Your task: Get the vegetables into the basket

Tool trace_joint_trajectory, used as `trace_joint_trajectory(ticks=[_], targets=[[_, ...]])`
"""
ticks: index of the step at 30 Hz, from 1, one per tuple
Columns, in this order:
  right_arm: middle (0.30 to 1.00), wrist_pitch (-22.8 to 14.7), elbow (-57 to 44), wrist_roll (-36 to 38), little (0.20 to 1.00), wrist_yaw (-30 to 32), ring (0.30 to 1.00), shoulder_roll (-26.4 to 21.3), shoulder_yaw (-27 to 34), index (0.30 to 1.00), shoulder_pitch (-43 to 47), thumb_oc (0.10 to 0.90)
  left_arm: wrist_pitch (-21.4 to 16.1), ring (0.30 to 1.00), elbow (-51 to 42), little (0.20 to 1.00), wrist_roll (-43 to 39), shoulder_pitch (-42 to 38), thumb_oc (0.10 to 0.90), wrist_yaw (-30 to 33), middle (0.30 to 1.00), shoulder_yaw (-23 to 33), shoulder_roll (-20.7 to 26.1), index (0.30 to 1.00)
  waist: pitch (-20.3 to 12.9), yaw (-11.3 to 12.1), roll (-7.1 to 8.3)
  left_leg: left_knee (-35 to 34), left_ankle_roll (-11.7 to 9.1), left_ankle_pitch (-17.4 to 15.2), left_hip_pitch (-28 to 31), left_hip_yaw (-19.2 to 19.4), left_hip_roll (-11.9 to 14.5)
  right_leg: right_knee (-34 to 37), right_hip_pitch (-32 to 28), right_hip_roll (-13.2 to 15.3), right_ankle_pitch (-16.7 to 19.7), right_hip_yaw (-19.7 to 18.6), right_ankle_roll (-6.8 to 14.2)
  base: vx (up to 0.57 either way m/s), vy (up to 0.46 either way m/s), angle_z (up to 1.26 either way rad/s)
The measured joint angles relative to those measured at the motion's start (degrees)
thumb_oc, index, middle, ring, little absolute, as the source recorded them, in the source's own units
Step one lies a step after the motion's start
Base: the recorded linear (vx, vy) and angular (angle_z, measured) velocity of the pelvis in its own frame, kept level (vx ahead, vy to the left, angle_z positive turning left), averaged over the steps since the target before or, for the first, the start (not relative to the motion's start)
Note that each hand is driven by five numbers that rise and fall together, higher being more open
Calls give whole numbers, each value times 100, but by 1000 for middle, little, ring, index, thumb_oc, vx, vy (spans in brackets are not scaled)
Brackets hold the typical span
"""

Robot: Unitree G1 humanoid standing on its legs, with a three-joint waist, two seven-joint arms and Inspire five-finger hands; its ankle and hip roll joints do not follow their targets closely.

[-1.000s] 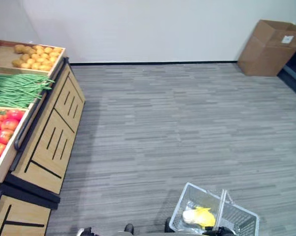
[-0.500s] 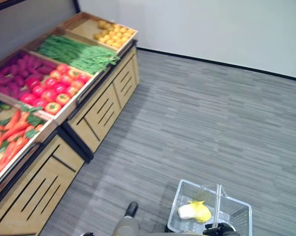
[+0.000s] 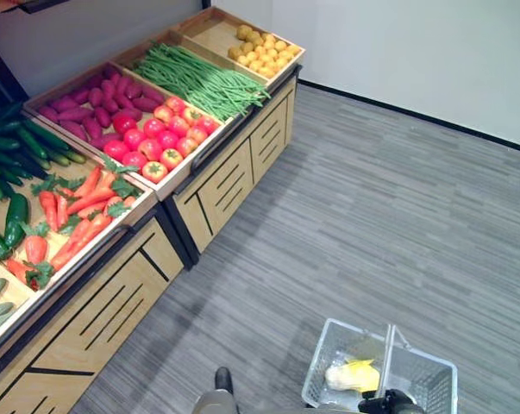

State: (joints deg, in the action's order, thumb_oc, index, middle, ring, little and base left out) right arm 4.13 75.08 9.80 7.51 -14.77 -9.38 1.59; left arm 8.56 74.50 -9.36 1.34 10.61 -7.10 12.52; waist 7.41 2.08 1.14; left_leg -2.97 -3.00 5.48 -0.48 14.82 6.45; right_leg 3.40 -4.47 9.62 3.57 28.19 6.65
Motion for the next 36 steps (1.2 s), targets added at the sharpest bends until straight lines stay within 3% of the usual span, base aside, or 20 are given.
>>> trace_joint_trajectory(ticks=[5,9,13,16,18,21,23,28,30,31,33,36], targets=[[300,57,10,-20,300,-37,300,11,2,300,2,400,6,1000,16,1000,224,-24,900,0,1000,7,98,1000,-121,17,151,15,-49,1,69,13,17,-14,-37,-1,1,-3,-2,71,118,-1],[300,68,2,-45,300,-58,300,13,5,300,10,400,6,1000,18,1000,271,-56,900,-6,1000,45,114,1000,-124,60,175,30,-54,-33,63,11,-45,-31,-37,33,-11,-10,16,77,150,1],[300,72,24,-44,300,-63,300,5,20,300,11,400,13,1000,28,1000,283,-91,900,-31,1000,50,133,1000,-134,114,251,27,9,-163,65,10,-149,-231,23,200,-113,-24,109,64,187,2],[300,66,-7,-43,300,-65,300,-2,48,300,25,400,32,1000,32,1000,372,-123,900,-88,1000,52,175,1000,-139,117,318,11,112,-211,74,23,-246,-774,264,420,-254,-144,187,40,198,-1],[300,22,-2,-41,300,1,300,-66,118,300,197,400,47,1000,66,1000,377,-242,900,-122,1000,51,185,1000,-5,99,313,-100,259,-230,178,88,-292,-1770,698,706,-232,-284,210,70,120,-4],[300,2,-36,-32,300,-34,300,-93,130,300,243,400,29,1000,89,1000,376,-356,900,-119,1000,47,282,1000,82,43,322,-243,432,-179,354,-64,-376,-2597,1066,868,-224,-881,271,155,22,20],[300,7,-49,-30,300,-137,300,-26,110,300,242,400,-15,1000,79,1000,379,-481,900,-118,1000,37,362,1000,100,14,370,-243,485,-168,352,-285,-367,-2234,1050,644,-430,-1387,360,178,-52,45],[300,0,-53,9,300,-159,300,117,113,300,284,400,-30,1000,170,1000,383,-543,900,-128,1000,2,322,1000,149,-252,314,-242,466,-164,292,-754,-365,-401,934,132,-221,-2187,317,172,-81,50],[300,-11,-40,15,300,-168,300,190,133,300,221,400,-35,1000,234,1000,383,-520,900,-132,1000,-7,327,1000,131,-450,403,-249,263,-166,267,-1142,-383,42,675,-77,69,-2707,248,126,-68,105],[300,-11,-35,16,300,-169,300,176,160,300,202,400,-51,1000,233,1000,384,-526,900,-146,1000,-22,273,1000,155,-533,319,-248,193,-170,242,-1338,-286,3,582,-328,45,-3114,204,91,-87,101],[300,-4,-36,11,300,-178,300,124,160,300,237,400,-63,1000,185,1000,385,-472,900,-187,1000,-12,207,1000,163,-534,211,-214,54,-105,261,-1365,-133,-36,535,-489,187,-3007,-11,63,-130,49],[300,8,-51,4,300,-215,300,16,0,300,232,400,-55,1000,194,1000,384,-386,900,-191,1000,-10,146,1000,110,-512,48,-174,-138,-94,255,-1442,25,46,364,-644,163,-2827,-142,76,-168,29]])
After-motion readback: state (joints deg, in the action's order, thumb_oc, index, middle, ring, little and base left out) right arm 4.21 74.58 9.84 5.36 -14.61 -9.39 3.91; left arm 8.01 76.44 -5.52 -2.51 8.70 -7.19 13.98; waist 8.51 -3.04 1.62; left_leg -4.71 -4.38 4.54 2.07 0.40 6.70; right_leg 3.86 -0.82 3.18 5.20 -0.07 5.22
